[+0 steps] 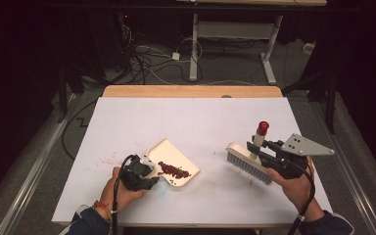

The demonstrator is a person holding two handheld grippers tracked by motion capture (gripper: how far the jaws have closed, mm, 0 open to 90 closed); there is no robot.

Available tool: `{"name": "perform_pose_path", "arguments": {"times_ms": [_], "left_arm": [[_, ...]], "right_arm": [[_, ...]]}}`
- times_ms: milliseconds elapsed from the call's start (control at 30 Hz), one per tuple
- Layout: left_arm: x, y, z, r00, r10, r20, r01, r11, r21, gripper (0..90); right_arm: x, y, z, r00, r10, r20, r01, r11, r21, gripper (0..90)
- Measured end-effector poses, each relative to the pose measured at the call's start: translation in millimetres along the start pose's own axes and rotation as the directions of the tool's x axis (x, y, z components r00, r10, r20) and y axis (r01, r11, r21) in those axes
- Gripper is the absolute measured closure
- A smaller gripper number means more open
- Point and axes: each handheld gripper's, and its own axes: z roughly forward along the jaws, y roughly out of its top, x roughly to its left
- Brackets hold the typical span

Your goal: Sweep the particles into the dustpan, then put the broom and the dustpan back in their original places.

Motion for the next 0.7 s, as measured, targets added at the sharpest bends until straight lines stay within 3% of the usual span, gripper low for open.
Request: {"name": "perform_pose_path", "arguments": {"times_ms": [533, 700], "left_arm": [[9.8, -1.6, -1.7, 0.9994, -0.022, -0.026, 0.022, 0.9997, -0.007, 63.6], [12.5, -2.9, -2.6, 0.9983, -0.042, -0.041, 0.042, 0.9990, -0.017, 63.6]], "right_arm": [[-5.3, -8.4, -17.9, 0.9986, 0.016, -0.051, -0.013, 0.999, 0.048, 70.0], [-4.5, -12.0, -21.0, 0.9957, 0.024, -0.089, -0.019, 0.998, 0.062, 70.0]]}}
